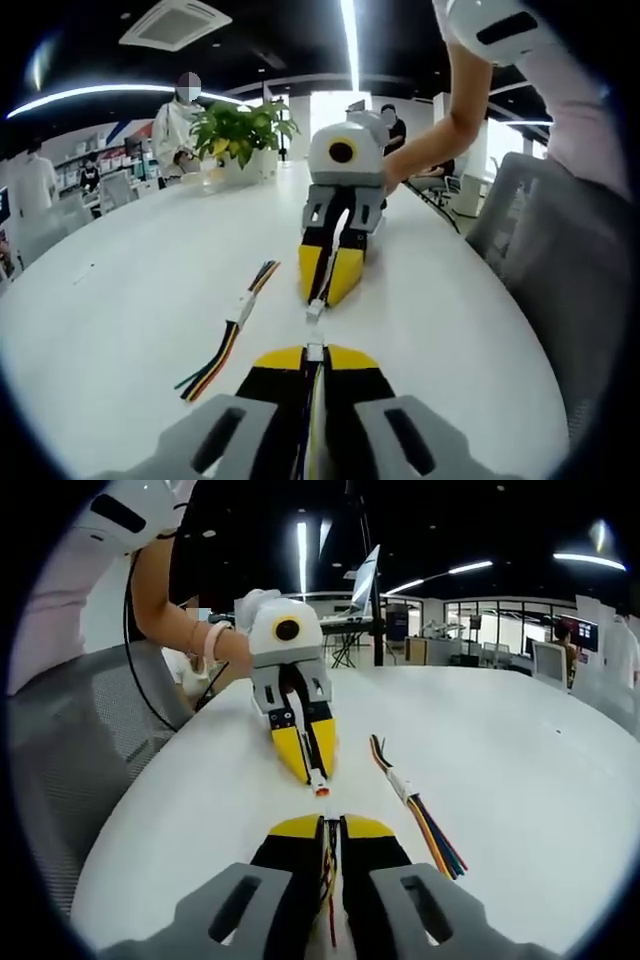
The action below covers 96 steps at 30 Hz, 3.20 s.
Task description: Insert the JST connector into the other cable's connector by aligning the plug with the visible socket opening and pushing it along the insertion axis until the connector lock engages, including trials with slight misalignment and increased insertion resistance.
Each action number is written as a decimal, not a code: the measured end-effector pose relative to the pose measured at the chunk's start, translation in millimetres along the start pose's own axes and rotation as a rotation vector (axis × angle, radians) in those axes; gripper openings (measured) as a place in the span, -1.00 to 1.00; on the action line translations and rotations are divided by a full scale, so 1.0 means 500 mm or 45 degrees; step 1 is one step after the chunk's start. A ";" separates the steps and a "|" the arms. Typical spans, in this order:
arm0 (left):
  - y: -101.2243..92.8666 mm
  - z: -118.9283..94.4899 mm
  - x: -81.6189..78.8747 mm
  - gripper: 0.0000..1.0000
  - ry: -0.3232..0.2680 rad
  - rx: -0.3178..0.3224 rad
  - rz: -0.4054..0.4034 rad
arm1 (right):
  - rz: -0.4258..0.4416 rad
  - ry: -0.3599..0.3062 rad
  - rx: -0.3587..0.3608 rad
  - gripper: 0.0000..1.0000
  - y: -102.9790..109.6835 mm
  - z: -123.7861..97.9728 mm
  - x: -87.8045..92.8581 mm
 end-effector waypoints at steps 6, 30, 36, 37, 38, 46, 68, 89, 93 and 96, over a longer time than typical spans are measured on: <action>-0.001 0.002 -0.014 -1.00 0.031 0.011 0.033 | -0.022 0.025 -0.019 -0.94 0.000 -0.012 -0.015; 0.004 -0.015 -0.046 -1.00 0.030 0.047 0.098 | -0.160 0.108 -0.119 -0.94 -0.003 -0.010 -0.052; -0.003 -0.008 -0.053 -1.00 0.032 0.051 0.097 | -0.179 0.118 -0.128 -0.94 -0.001 -0.008 -0.054; -0.003 -0.008 -0.054 -1.00 0.032 0.052 0.096 | -0.179 0.117 -0.129 -0.94 -0.001 -0.008 -0.054; -0.004 -0.007 -0.055 -1.00 0.032 0.053 0.097 | -0.181 0.118 -0.130 -0.94 -0.001 -0.008 -0.054; -0.009 -0.004 -0.061 -1.00 0.045 0.069 0.116 | -0.204 0.131 -0.148 -0.94 0.001 -0.007 -0.056; -0.011 -0.004 -0.060 -1.00 0.077 0.085 0.145 | -0.243 0.180 -0.183 -0.94 -0.004 0.001 -0.054; -0.010 0.006 -0.065 -1.00 0.133 0.124 0.184 | -0.297 0.275 -0.201 -0.95 -0.008 0.004 -0.055; -0.011 0.011 -0.071 -1.00 0.080 0.141 0.163 | -0.262 0.234 -0.217 -0.95 -0.006 0.005 -0.062; -0.005 0.011 -0.067 -1.00 0.122 0.121 0.189 | -0.305 0.280 -0.195 -0.95 -0.014 0.005 -0.056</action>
Point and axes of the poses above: the point that each gripper's makers call its tool centre point, and the gripper's own axes: z roughly forward along the fingers, y roughly to its left, x roughly out of its underside, the point moved 10 cm from there along -z, roughly backward along the fingers, and after that the axes turned 11 degrees about y, right-handed, at the moved point
